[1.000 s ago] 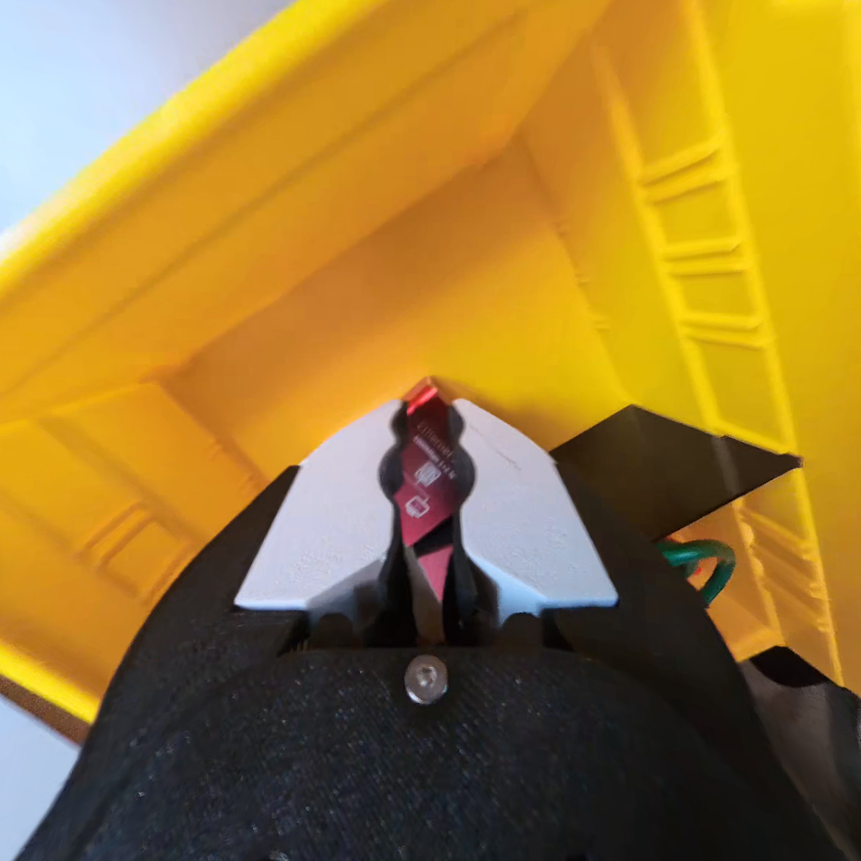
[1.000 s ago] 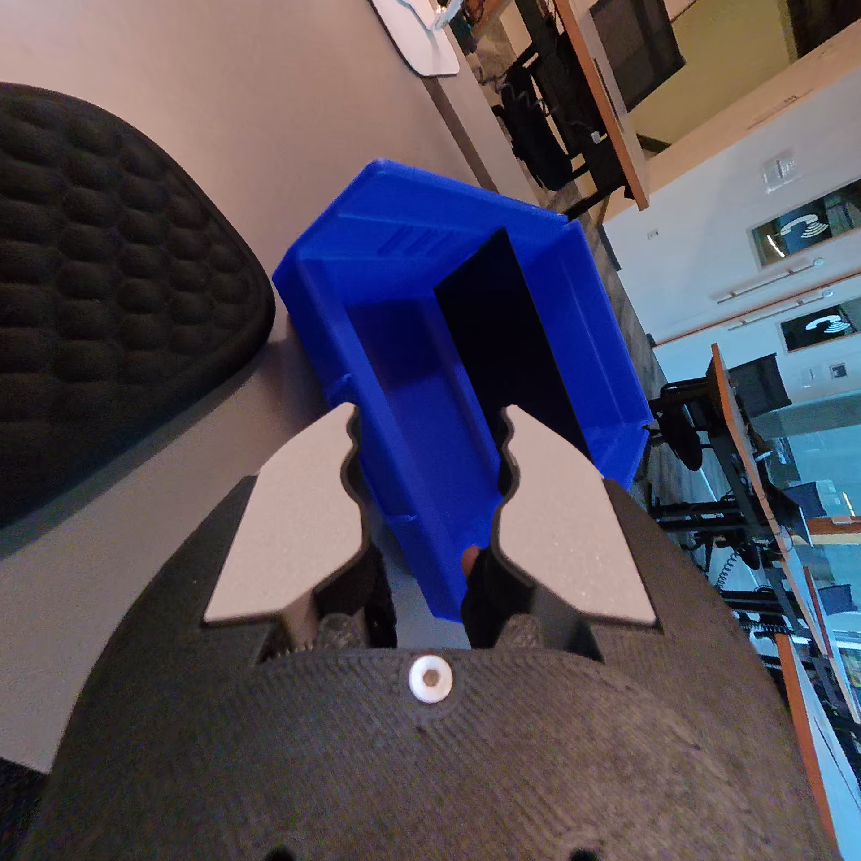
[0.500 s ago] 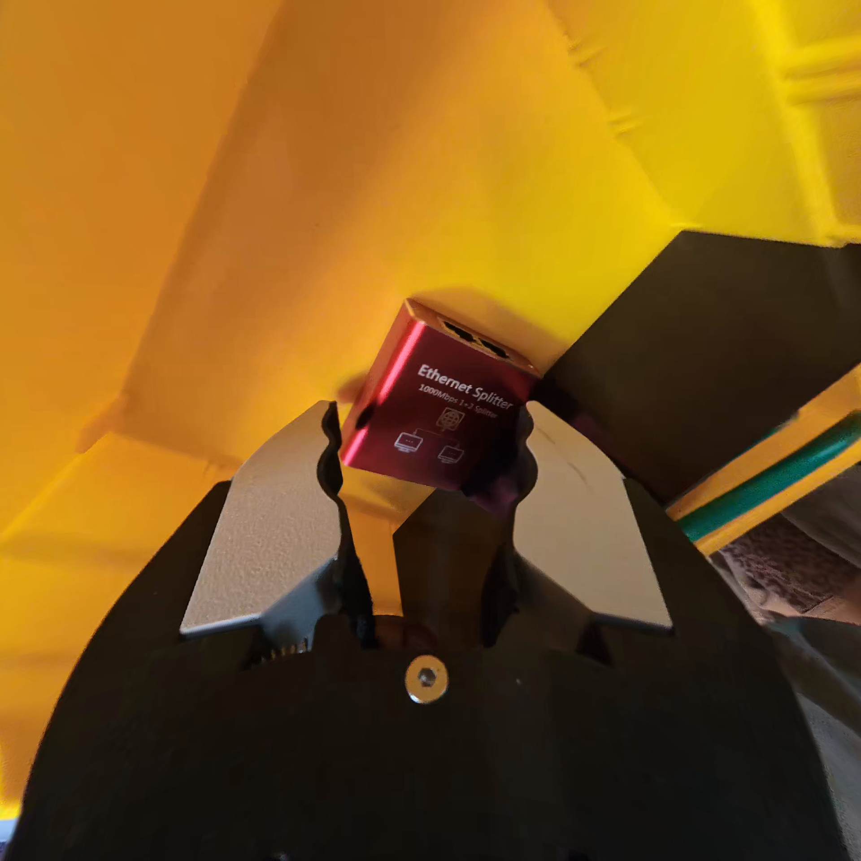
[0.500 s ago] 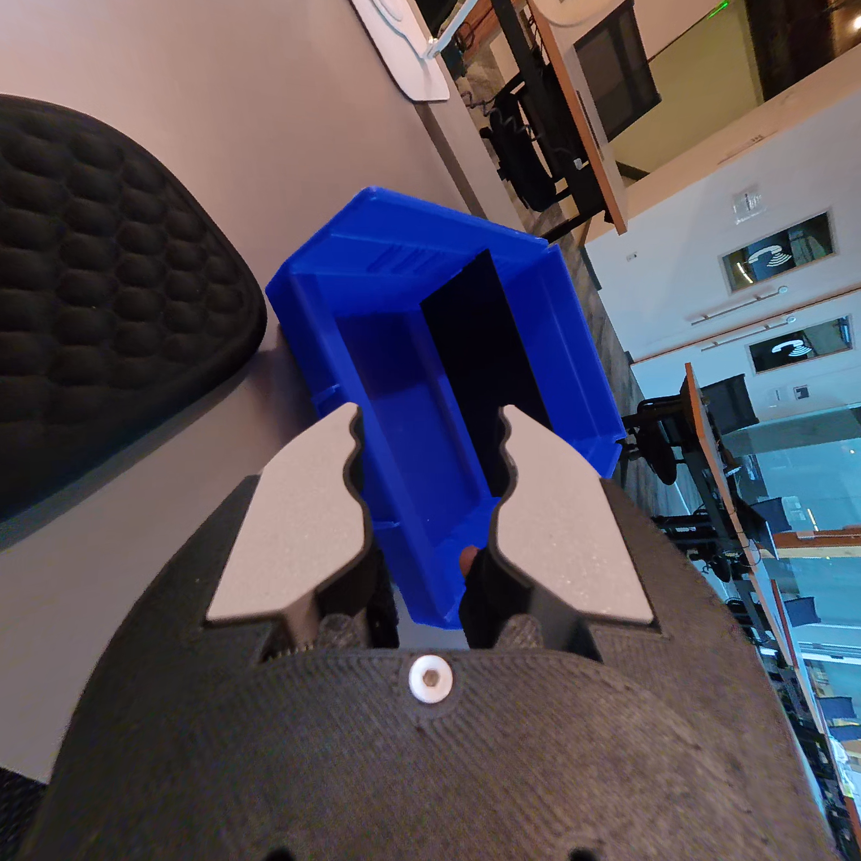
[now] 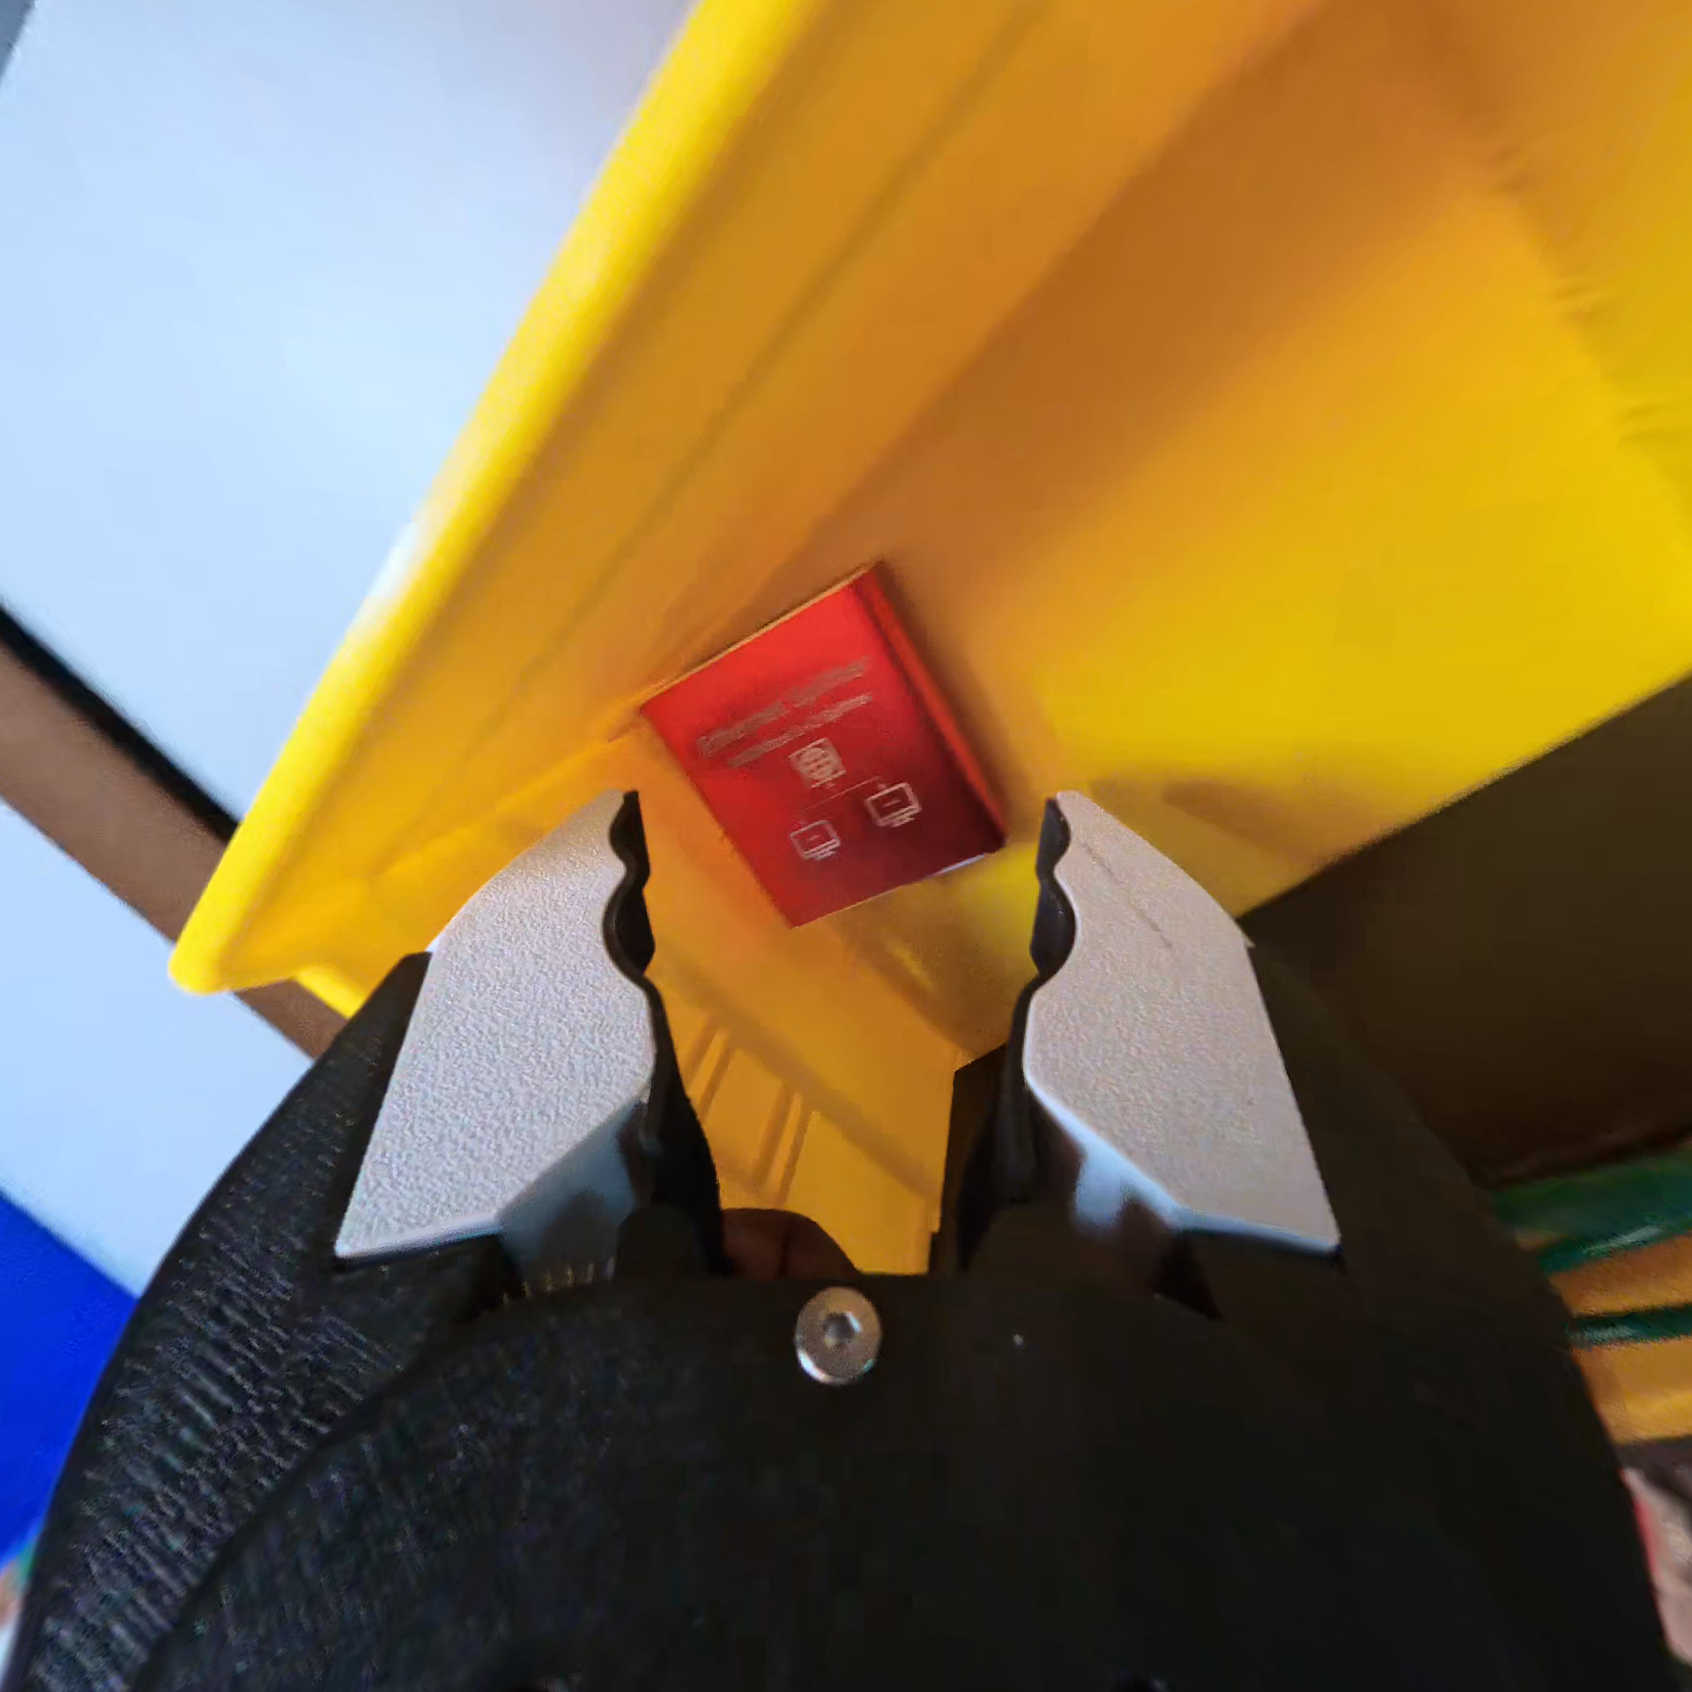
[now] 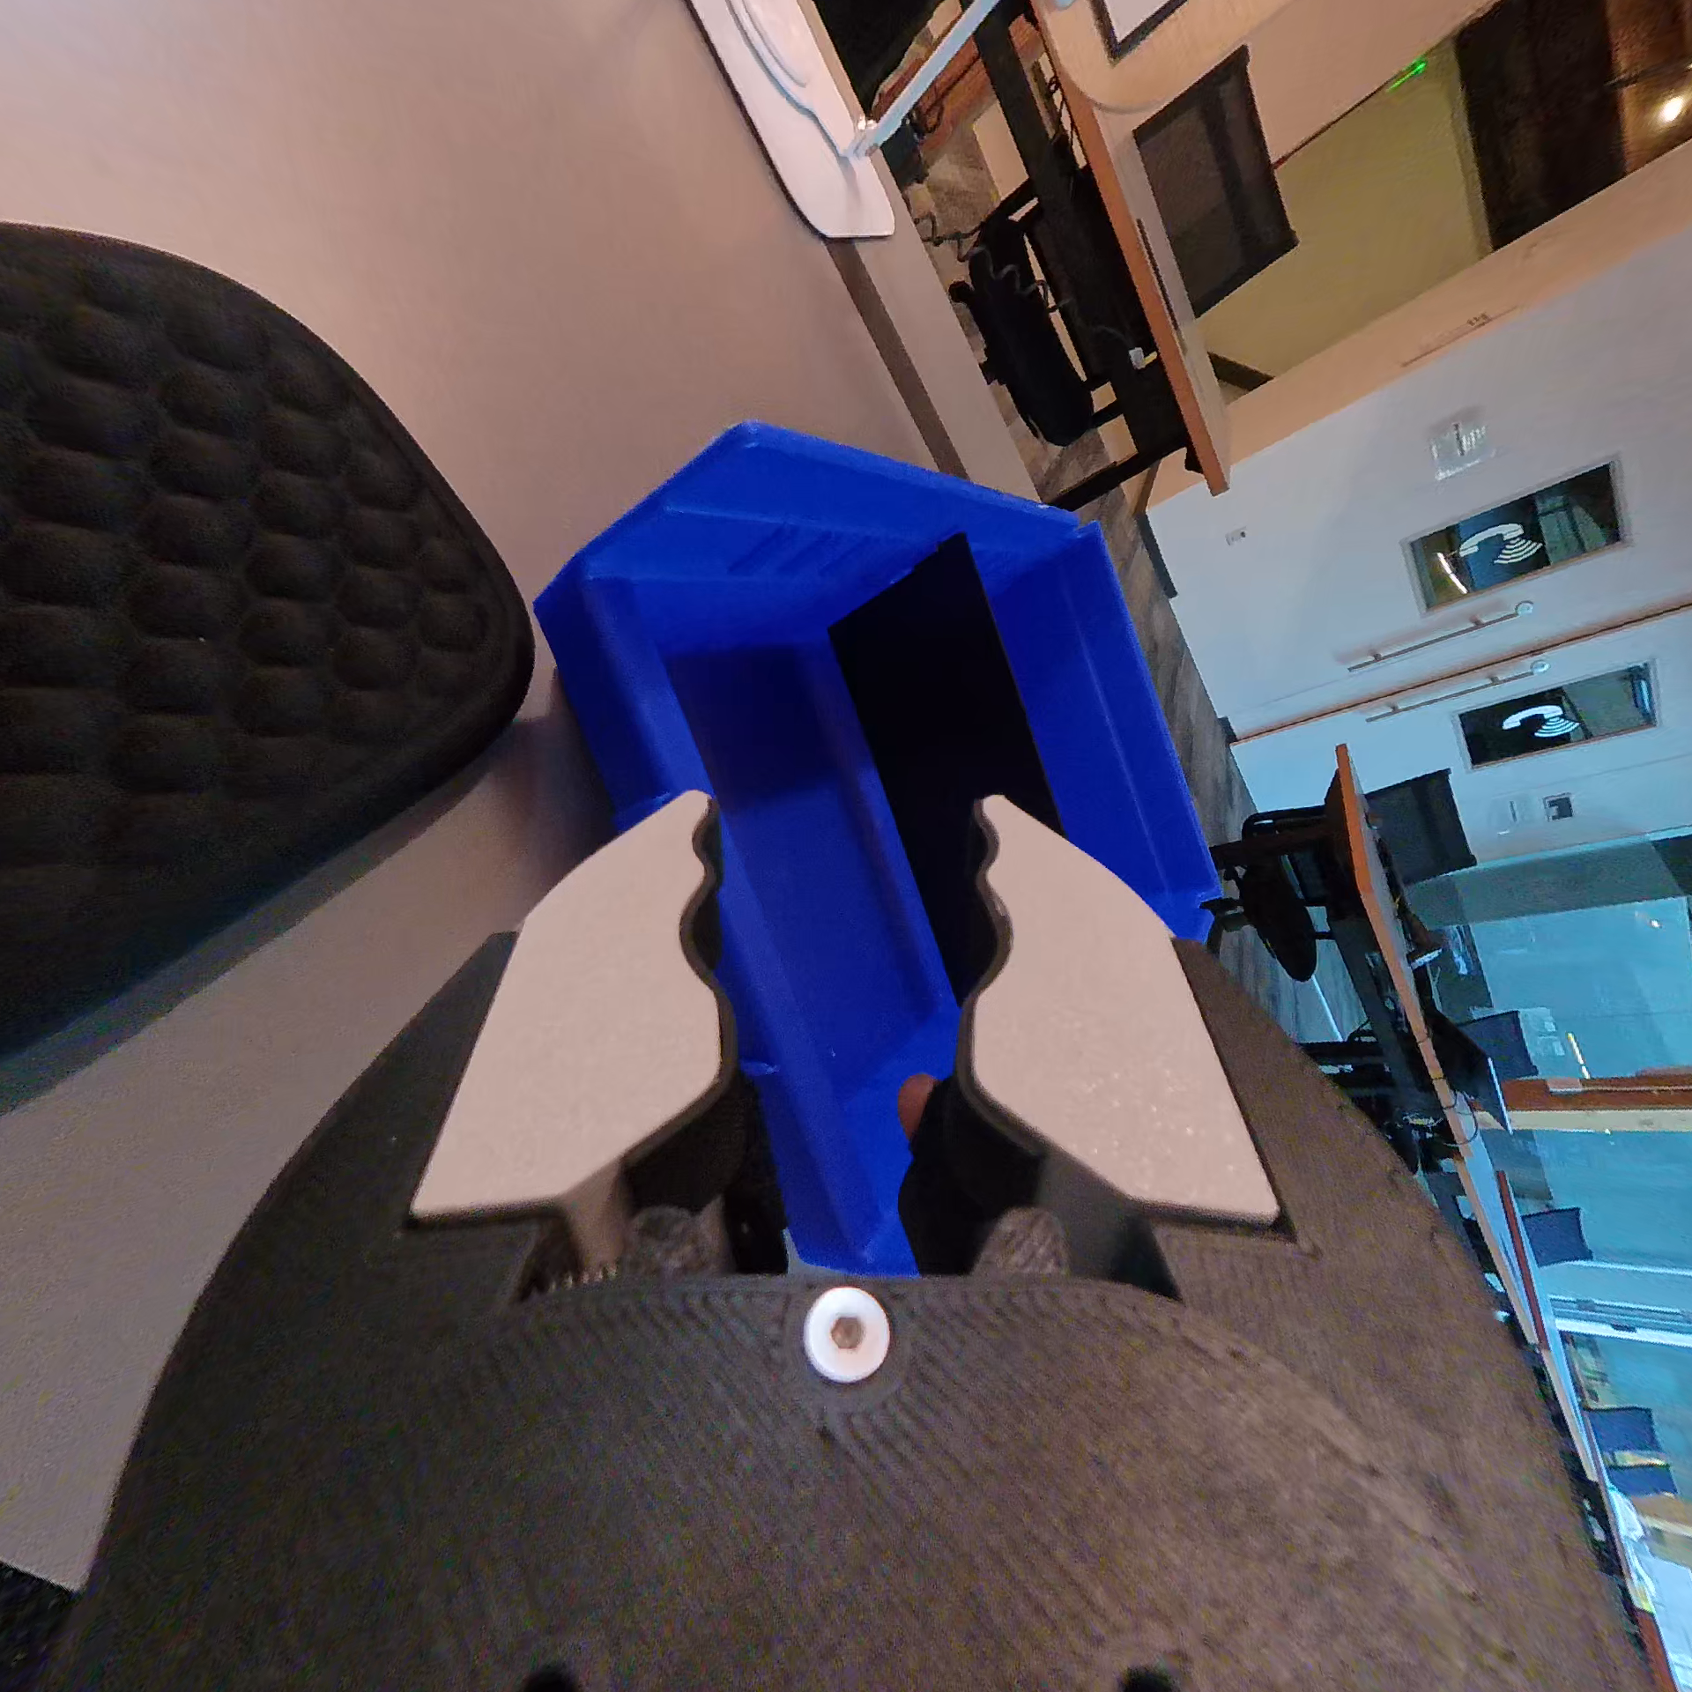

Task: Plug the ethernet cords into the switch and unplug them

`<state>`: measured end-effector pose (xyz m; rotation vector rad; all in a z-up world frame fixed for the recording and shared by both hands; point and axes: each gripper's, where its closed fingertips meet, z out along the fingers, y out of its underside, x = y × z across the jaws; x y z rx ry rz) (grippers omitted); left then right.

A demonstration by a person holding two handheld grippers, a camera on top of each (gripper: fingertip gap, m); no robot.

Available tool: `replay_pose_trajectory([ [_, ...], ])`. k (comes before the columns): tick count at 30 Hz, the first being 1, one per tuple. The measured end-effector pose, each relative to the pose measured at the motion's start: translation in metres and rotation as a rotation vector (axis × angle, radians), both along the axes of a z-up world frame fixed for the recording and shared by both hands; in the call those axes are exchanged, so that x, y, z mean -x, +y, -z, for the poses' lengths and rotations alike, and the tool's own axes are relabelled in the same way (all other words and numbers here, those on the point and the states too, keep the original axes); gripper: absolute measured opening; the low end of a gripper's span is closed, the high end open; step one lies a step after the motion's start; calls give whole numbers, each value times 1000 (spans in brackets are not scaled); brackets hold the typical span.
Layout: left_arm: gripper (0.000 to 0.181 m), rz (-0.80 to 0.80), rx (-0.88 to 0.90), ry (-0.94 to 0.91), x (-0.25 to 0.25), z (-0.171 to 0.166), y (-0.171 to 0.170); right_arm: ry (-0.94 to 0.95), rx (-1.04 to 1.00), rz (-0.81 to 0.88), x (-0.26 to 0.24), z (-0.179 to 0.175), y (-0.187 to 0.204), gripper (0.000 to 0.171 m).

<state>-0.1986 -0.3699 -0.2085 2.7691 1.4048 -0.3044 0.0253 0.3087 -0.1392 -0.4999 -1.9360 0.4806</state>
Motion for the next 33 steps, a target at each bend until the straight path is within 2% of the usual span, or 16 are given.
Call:
replay_pose_trajectory([
  [1, 82, -51, 10, 14, 2, 0, -2, -2, 1, -1, 0, 1, 0, 52],
  [4, 83, -176, 63, 9, 5, 4, -7, -18, -12, 0, 1, 4, -1, 52],
  [7, 85, -159, 175, -8, 8, 9, -16, -23, -36, 8, 1, 4, 0, 52],
  [10, 85, -187, 132, -26, 6, 13, -6, -13, -26, -1, -1, 1, -1, 52],
  [12, 88, -232, 180, -67, 1, 16, -14, -2, -21, -2, -2, 0, 0, 51],
  [16, 81, -299, 55, -133, -4, 25, -7, 7, -15, 5, -5, -1, 2, 51],
  [19, 75, -264, 5, -142, -10, 22, -2, 0, -4, 10, -7, 3, 4, 51],
  [23, 79, -312, -11, -117, -8, 25, -5, 0, -8, 16, -9, 3, 5, 51],
  [25, 82, -332, -87, -136, -8, 30, 4, 9, -8, 7, -10, 1, 3, 51],
  [26, 80, -325, -95, -131, -8, 30, 4, 13, -6, 3, -11, 0, 2, 51],
  [27, 69, -302, -118, -115, -6, 29, 8, 18, -5, -1, -12, 0, 0, 51],
  [30, 68, -241, -100, -43, -5, 25, 12, 27, 0, -8, -17, -1, -1, 51],
  [33, 68, -195, -163, 148, 6, -7, 25, 52, 4, -25, -25, -8, -5, 51],
])
